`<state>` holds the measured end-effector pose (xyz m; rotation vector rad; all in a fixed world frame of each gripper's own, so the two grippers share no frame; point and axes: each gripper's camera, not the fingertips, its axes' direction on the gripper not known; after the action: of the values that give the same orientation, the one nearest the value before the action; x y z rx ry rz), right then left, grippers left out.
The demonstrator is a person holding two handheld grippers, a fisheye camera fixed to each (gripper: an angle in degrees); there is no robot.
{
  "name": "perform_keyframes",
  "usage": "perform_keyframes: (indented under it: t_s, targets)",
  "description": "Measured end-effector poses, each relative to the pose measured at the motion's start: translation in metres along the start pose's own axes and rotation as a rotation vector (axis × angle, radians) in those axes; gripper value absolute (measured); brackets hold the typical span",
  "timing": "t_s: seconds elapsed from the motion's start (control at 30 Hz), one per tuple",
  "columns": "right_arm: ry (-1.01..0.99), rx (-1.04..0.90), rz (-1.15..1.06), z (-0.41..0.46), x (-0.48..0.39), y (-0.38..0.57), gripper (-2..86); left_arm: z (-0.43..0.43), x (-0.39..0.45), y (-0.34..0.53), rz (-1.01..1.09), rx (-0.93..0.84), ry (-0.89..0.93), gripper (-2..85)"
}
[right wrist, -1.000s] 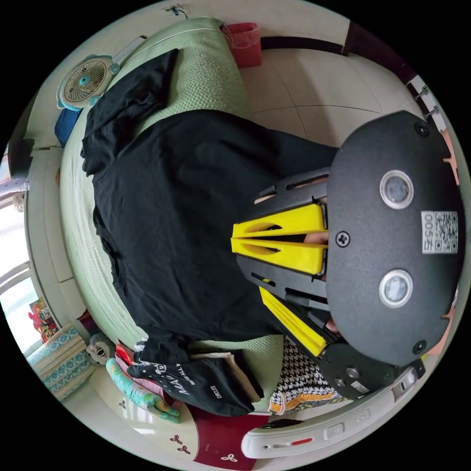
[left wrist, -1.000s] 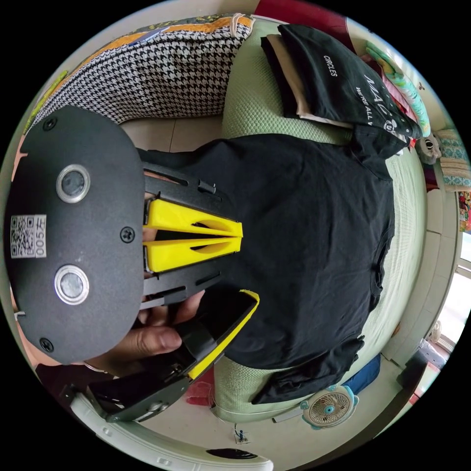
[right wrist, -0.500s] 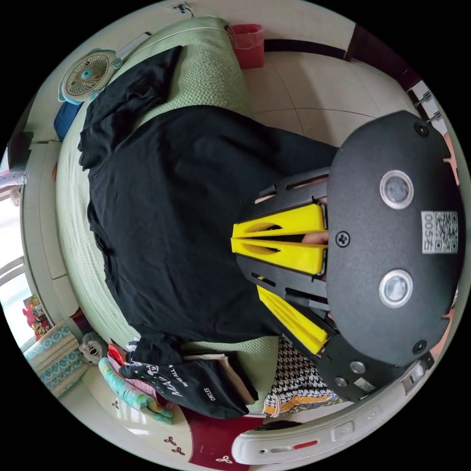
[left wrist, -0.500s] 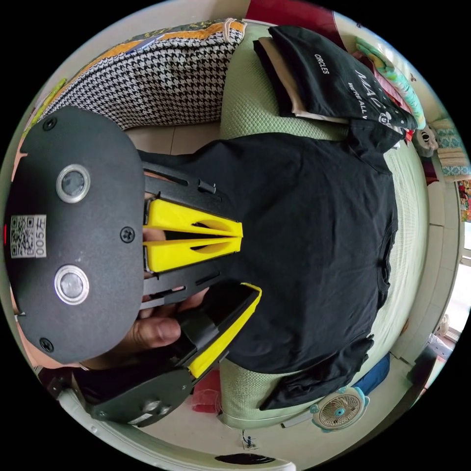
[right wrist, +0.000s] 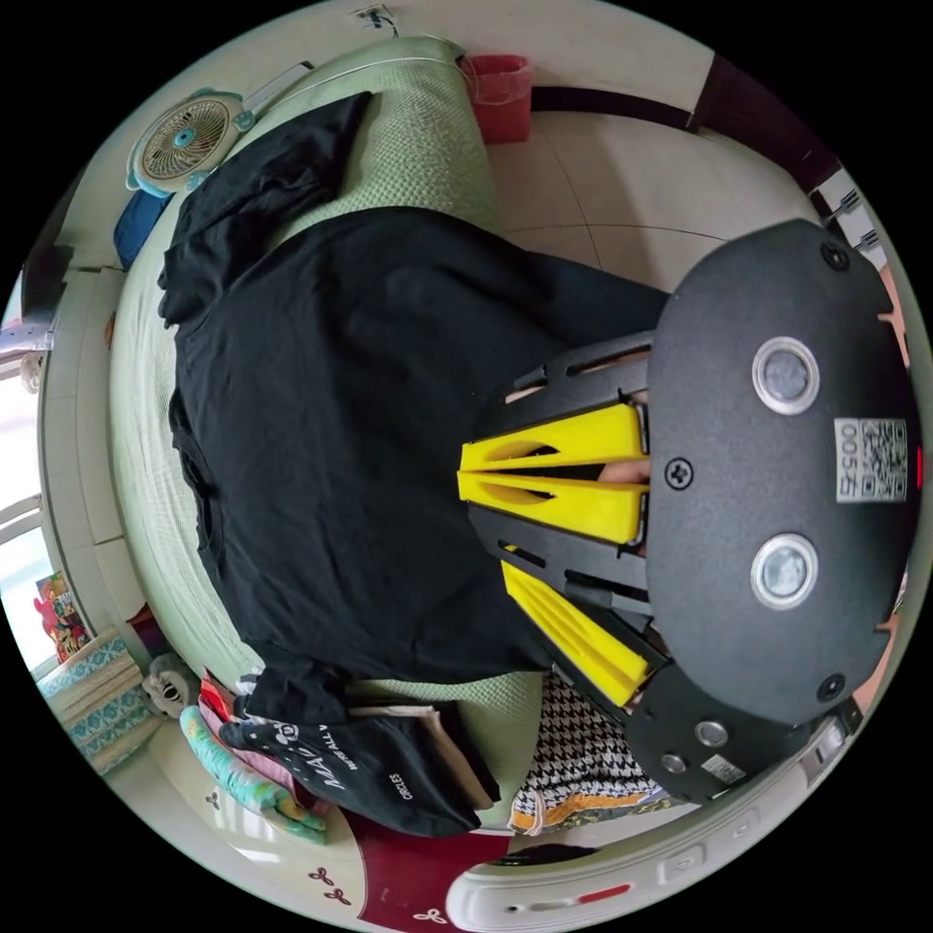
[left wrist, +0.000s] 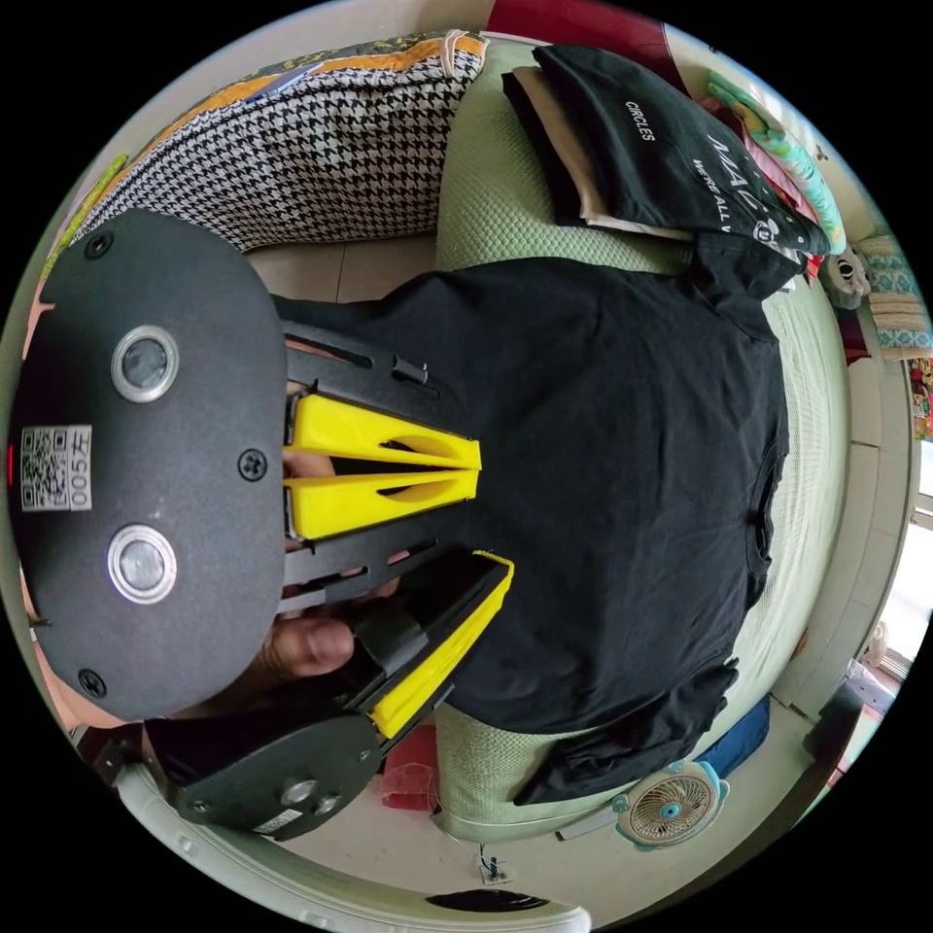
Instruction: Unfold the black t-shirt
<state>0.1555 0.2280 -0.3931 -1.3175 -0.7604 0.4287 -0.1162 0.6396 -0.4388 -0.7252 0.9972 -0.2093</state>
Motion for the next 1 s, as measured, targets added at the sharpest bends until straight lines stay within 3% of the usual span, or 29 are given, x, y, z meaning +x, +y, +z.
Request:
perform_keyframes:
  t_s: [1.0]
  targets:
    - [-0.021, 0.014, 0.025, 0.000, 0.020, -0.001, -1.2, -0.002, -0.007, 0.008, -0.001, 0.019, -0.004, -0.2]
